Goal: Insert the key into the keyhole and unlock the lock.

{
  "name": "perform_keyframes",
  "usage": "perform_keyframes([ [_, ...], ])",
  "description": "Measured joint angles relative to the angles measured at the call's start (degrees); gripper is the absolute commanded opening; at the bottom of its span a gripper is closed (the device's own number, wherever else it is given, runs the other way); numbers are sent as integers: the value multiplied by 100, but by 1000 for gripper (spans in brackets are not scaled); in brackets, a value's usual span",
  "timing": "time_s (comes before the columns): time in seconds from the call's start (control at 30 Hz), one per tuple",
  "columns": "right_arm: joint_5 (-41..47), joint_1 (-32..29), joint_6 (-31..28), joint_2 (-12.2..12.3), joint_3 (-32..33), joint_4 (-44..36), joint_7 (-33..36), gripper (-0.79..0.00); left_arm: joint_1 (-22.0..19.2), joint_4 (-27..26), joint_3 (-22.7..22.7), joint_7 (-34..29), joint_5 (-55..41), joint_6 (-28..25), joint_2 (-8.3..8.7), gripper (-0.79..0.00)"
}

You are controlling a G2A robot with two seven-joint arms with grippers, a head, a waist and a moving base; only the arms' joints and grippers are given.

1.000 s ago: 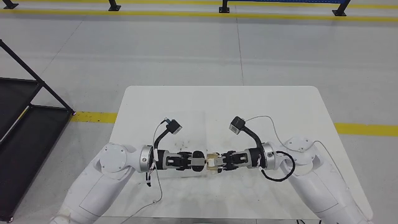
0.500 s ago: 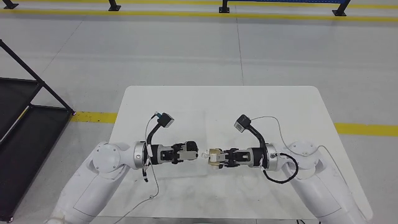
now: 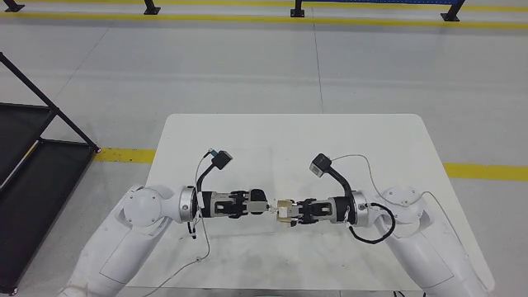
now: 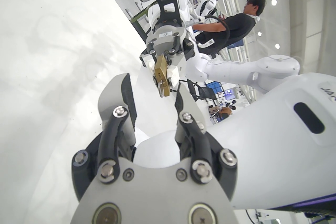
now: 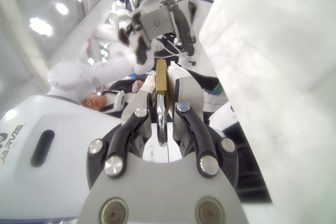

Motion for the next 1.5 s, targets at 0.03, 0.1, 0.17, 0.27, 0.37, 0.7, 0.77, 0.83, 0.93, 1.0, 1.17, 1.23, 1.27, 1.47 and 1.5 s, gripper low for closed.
perform_keyframes([
  [0.03, 0, 9, 1, -1, -7, 5, -7, -785, -6, 8, 11, -11, -19, -3, 1, -551],
  [0.1, 0, 20, 2, -2, -17, 13, -28, -785, -17, 18, 36, -40, -67, -3, 2, -536],
  [0.17, -4, 34, 4, -3, -32, 23, -46, -785, -35, 33, 69, -82, -136, -7, 2, -539],
  [0.27, 8, 52, 8, -6, -58, 41, -58, -785, -61, 53, 112, -115, -175, -18, 2, -542],
  [0.37, 19, 70, 4, -9, -80, 70, -69, -785, -81, 73, 144, -127, -203, -33, 3, -554],
  [0.7, 63, 100, -17, -15, -128, 125, -122, -785, -129, 116, 247, -60, -97, -53, 6, -785],
  [0.77, 60, 110, -16, -16, -148, 137, -120, -785, -148, 136, 283, -52, -99, -50, 4, -785],
  [0.83, 57, 121, -11, -18, -166, 145, -117, -785, -170, 152, 317, -49, -101, -48, 2, -785],
  [0.93, 59, 134, -10, -20, -180, 158, -118, -785, -197, 168, 341, -41, -85, -66, 2, -785],
  [1.0, 67, 137, -4, -20, -184, 169, -131, -785, -207, 169, 339, -10, -39, -108, 4, -785],
  [1.17, 114, 142, 19, -22, -191, 189, -182, -785, -183, 127, 329, 117, 177, -281, 12, -785],
  [1.23, 133, 146, 22, -24, -193, 195, -206, -785, -163, 103, 323, 183, 259, -350, 15, -785],
  [1.27, 139, 147, 24, -24, -194, 197, -213, -785, -154, 94, 319, 215, 287, -384, 16, -785],
  [1.47, 171, 148, 55, -26, -201, 205, -261, -785, -87, 29, 276, 452, 522, -688, 24, -785],
  [1.5, 174, 147, 62, -26, -201, 205, -272, -785, -73, 12, 263, 507, 593, -744, 25, -785],
])
